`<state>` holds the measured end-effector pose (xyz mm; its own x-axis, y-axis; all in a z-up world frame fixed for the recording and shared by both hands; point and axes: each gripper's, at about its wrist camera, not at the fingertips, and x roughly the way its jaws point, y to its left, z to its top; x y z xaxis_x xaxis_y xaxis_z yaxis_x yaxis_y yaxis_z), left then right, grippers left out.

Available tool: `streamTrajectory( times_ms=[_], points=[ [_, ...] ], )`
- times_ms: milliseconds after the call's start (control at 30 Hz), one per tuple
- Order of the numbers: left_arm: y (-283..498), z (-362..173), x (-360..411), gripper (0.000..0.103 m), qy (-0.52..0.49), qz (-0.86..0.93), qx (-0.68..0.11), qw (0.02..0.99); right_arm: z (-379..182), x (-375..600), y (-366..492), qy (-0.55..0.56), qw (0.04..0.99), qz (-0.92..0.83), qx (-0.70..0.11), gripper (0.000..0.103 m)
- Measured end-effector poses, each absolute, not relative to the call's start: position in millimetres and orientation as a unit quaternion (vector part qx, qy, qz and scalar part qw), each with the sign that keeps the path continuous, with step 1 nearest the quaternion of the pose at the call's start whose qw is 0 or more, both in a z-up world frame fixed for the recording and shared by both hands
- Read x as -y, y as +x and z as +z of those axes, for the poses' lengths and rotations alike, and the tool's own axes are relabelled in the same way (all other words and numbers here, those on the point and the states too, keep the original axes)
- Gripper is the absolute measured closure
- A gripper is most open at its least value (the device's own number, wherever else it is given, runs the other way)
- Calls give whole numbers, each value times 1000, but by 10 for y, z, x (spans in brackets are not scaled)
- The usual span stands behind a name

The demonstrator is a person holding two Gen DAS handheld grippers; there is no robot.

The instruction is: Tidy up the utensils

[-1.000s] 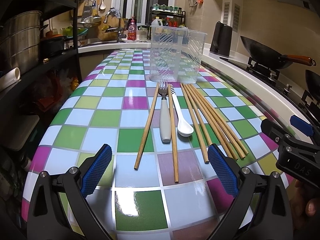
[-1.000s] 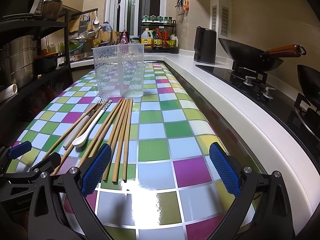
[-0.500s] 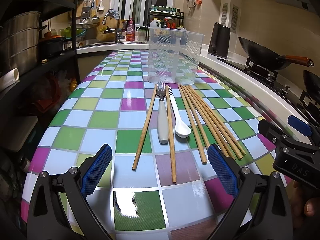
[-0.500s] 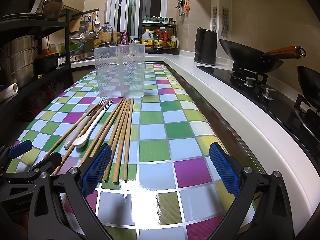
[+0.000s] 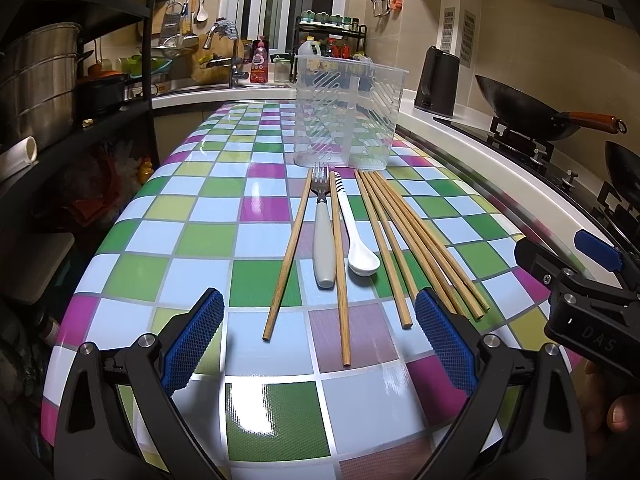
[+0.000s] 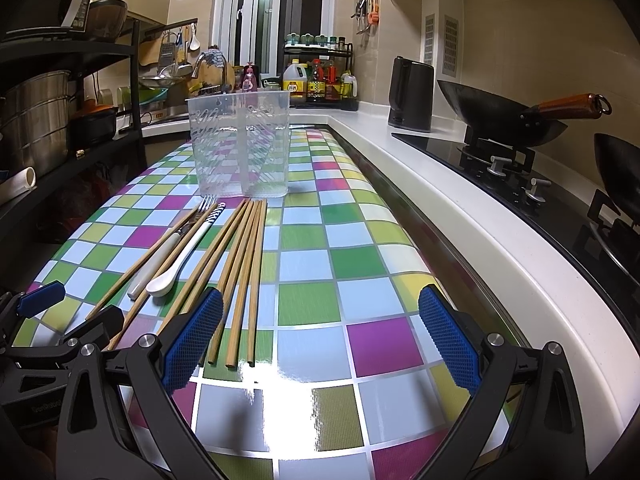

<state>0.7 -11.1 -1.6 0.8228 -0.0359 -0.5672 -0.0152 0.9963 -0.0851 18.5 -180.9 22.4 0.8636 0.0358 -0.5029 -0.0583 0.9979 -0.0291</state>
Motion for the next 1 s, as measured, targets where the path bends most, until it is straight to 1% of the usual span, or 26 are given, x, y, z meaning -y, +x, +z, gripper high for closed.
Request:
streamTrajectory(
  times_ms=[533,600,700,733,767,800,867,967,1000],
  points=[
    [15,-23,136,10,-46,-12,-298,953,221,1806,188,-22,965,25,-260,7],
    [28,-19,138,13,-47,-15,-298,953,222,1807,188,-22,965,25,-260,7],
    [21,-18,88,30,-49,-14,-297,954,215,1809,216,-23,964,30,-263,8],
    [33,-19,64,41,-51,-12,-298,953,211,1812,232,-22,963,34,-266,10],
    [40,-22,43,48,-53,-11,-299,953,204,1817,253,-19,962,42,-270,21],
    [54,-28,19,52,-56,-9,-301,952,192,1819,275,-19,960,47,-274,27],
    [84,-52,-35,66,-60,-2,-309,949,166,1820,314,-18,957,56,-284,42],
    [115,-87,-114,72,-70,6,-317,946,113,1791,372,-17,950,76,-302,55],
    [130,-97,-126,73,-70,8,-320,945,85,1766,389,-19,947,86,-310,56]
  ],
)
